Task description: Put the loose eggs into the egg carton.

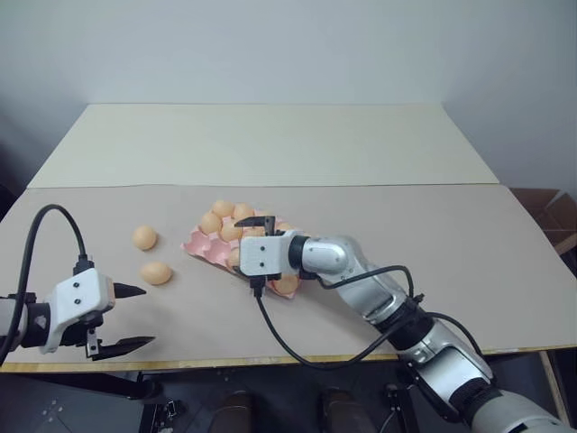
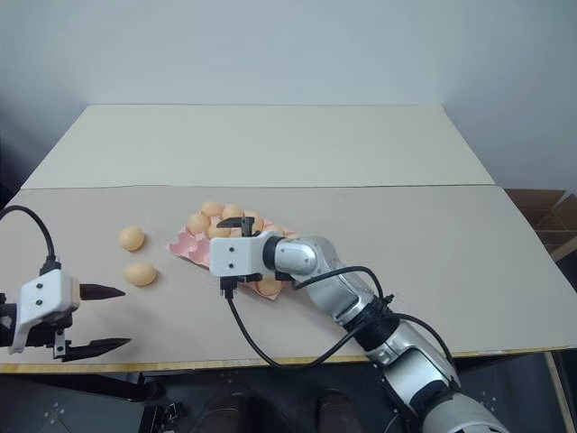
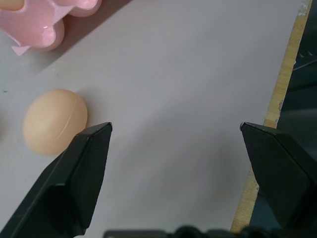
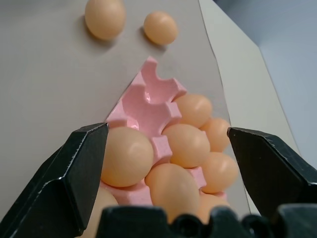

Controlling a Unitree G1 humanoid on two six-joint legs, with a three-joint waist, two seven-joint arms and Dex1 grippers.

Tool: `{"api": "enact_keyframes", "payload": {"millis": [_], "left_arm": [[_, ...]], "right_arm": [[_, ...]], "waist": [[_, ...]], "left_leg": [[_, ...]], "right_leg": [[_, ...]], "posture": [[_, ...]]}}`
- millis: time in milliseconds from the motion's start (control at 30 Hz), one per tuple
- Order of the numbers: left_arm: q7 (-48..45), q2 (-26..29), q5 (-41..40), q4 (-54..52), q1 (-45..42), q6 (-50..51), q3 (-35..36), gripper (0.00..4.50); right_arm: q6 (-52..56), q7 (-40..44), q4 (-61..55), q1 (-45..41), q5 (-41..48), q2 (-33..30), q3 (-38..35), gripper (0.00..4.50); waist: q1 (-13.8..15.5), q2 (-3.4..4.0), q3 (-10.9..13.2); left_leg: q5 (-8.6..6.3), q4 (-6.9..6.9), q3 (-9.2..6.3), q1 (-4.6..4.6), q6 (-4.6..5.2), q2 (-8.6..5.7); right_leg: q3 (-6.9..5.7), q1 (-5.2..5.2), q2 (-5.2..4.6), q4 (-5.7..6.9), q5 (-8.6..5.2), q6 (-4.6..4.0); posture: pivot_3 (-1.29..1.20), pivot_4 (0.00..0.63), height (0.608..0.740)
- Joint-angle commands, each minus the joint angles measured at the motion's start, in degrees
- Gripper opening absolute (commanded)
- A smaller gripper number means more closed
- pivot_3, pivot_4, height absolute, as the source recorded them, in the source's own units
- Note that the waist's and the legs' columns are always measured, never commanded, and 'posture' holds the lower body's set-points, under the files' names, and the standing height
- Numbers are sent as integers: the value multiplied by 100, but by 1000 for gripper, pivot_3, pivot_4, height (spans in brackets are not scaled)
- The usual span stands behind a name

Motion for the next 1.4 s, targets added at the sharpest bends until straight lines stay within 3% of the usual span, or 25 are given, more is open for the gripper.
{"api": "enact_keyframes", "payload": {"millis": [33,133,333,500,733,967,1167,1400], "left_arm": [[21,2,0,36,-40,-146,77,4500],[88,-38,-2,21,-40,-178,92,4500],[240,-195,-51,-37,-18,-226,167,4500],[319,-236,-29,-2,-27,-255,162,4500],[498,-338,-91,-39,-138,-232,101,4500],[1379,-1437,-924,28,-763,39,336,4500],[1601,-1461,-490,100,-533,-163,140,4500],[2164,-1554,-130,486,-863,11,-280,4500]], "right_arm": [[986,587,-1099,75,838,-99,-649,4471],[1824,1280,-1901,203,1797,-611,-1279,4471],[2787,2427,-2918,788,3396,-2233,-2336,4471],[3015,2555,-3233,1202,4049,-2974,-2831,4471],[3109,2159,-3282,1245,4212,-3214,-2787,4471],[3113,1734,-3313,1355,4244,-3166,-2752,4471],[3078,1523,-3309,1390,4164,-3214,-2642,4471],[3131,1459,-3461,1452,4262,-3331,-2649,4471]], "waist": [[6,0,0],[34,0,0],[142,0,1],[119,2,1],[151,1,1],[169,-7,-3],[154,-8,-4],[178,-8,-4]], "left_leg": [[0,0,0,-1,0,0],[0,0,-1,-2,0,-2],[-1,0,-9,2,1,-1],[-1,0,-3,8,1,1],[-1,0,0,6,2,0],[-1,3,-8,-1,2,1],[-1,4,-8,2,2,-3],[0,4,-10,2,2,-5]], "right_leg": [[0,0,0,-2,0,0],[-2,5,-5,-6,0,0],[-10,18,-9,-20,0,0],[-3,19,-5,-17,0,-1],[-3,18,-7,-20,0,-2],[-6,19,-11,-19,0,-1],[-3,19,-8,-18,1,-2],[-6,22,-13,-20,1,-2]], "posture": [[0,150,740],[0,150,740],[0,150,740],[0,150,740],[0,150,740],[0,150,740],[0,150,740],[0,150,740]]}}
